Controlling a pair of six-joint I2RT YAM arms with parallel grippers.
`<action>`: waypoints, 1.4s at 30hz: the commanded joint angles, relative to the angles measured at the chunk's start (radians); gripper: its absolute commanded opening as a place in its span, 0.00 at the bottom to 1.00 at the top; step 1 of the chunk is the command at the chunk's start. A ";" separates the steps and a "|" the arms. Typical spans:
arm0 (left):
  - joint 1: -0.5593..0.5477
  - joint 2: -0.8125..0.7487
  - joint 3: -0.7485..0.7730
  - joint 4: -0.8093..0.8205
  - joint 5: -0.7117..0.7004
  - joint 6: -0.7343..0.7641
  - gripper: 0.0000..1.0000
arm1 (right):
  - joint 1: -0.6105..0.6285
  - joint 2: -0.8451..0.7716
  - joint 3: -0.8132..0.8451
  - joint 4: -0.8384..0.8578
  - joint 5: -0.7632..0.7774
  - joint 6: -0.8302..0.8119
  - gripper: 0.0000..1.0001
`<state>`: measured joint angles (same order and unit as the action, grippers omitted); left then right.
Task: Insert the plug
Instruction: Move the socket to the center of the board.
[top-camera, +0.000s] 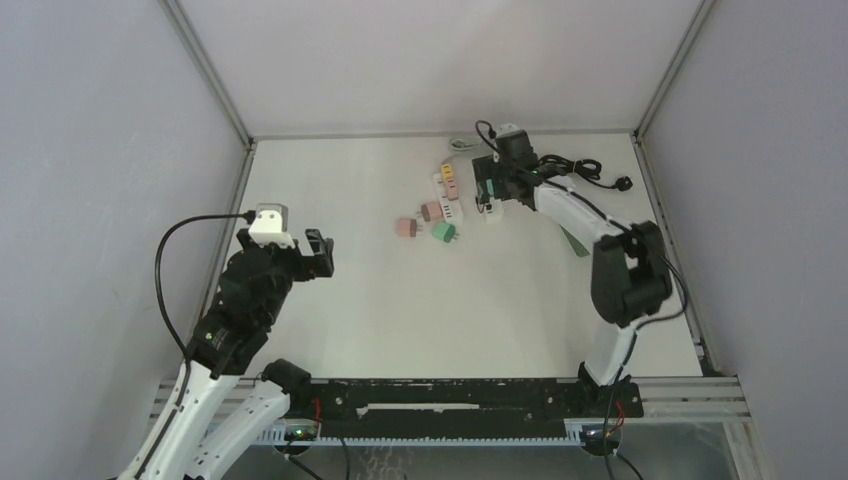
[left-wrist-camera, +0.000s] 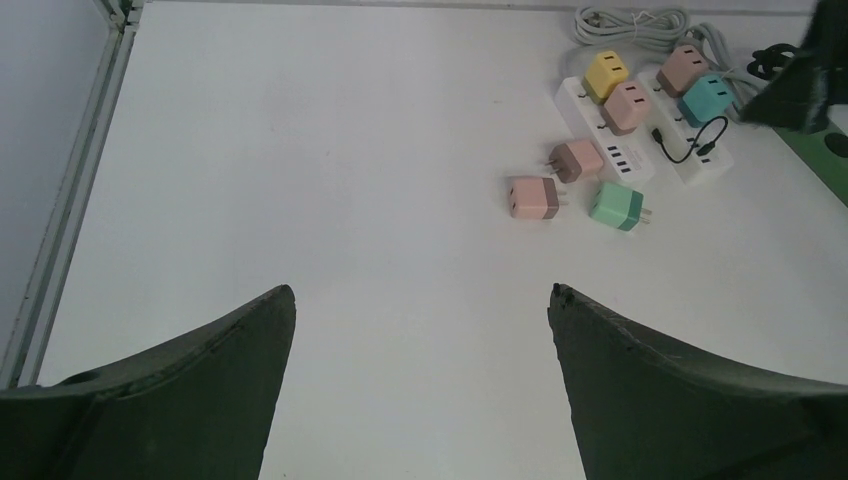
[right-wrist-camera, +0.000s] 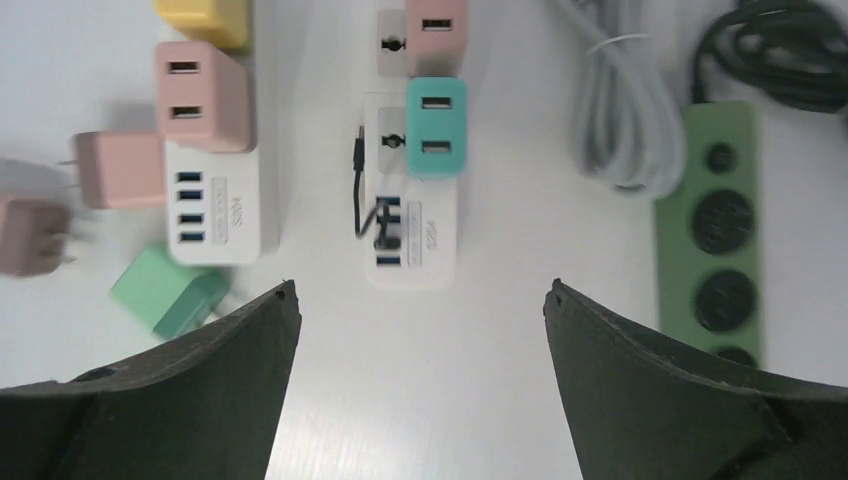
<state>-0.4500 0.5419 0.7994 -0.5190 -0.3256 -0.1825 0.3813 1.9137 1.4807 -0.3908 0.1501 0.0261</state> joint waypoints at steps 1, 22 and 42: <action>0.008 -0.015 -0.022 0.029 0.027 0.020 1.00 | -0.039 -0.242 -0.069 -0.035 0.036 -0.024 0.98; 0.009 -0.029 -0.027 0.031 0.040 0.023 1.00 | -0.405 -0.053 -0.154 -0.042 -0.091 0.007 1.00; 0.009 -0.040 -0.030 0.034 0.046 0.026 1.00 | -0.466 -0.016 -0.213 -0.177 -0.025 0.120 0.50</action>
<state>-0.4492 0.5213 0.7975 -0.5190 -0.2989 -0.1753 -0.0574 1.9835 1.3506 -0.4934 0.0402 0.0559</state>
